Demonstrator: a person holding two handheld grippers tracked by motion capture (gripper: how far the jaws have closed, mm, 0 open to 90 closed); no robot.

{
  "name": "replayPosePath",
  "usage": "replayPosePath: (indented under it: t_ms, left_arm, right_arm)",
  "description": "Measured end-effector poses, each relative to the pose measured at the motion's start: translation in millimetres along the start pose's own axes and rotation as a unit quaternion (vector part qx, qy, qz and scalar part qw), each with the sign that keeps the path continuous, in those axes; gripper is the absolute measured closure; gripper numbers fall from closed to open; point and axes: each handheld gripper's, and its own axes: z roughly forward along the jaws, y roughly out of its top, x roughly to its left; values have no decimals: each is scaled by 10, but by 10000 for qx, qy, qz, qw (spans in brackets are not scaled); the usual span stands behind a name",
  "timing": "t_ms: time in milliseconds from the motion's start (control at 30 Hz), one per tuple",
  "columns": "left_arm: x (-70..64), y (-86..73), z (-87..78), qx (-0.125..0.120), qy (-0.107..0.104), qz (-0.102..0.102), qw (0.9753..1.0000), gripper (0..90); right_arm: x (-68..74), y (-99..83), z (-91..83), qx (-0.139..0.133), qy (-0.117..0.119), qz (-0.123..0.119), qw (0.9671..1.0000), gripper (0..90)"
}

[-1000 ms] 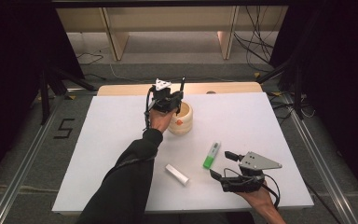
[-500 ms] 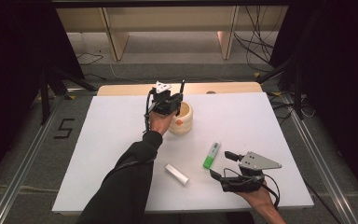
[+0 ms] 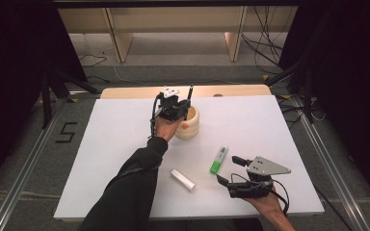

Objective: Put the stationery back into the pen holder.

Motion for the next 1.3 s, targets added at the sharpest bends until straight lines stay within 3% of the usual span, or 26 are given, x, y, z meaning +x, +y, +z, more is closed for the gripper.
replayPosePath:
  t_ms: [33,233,367,500,800,933,1067,1300]
  left_arm:
    - [-1,0,-5,-14,10,22,10000,771]
    - [2,98,-154,-126,-25,19,9999,504]
    - [18,168,-311,-90,-183,-20,9998,409]
    - [48,167,-466,2,-414,-62,9991,368]
    - [104,40,-739,318,-797,174,9962,304]
    - [57,0,-821,518,-945,440,9932,273]
    - [-20,-88,-892,856,-945,945,9873,237]
    - [-88,-186,-997,1196,-1152,1267,9779,219]
  right_arm:
    - [1,0,-1,8,-5,-6,10000,169]
    - [-2,-2,-1,1,-5,5,10000,169]
    - [0,-2,1,0,-6,4,10000,169]
    - [3,-1,6,2,-12,4,10000,169]
    - [3,-3,13,21,-20,14,10000,169]
    - [9,0,12,34,-13,-7,10000,169]
    - [7,1,3,18,-14,-1,10000,169]
    - [18,3,3,19,3,-15,10000,169]
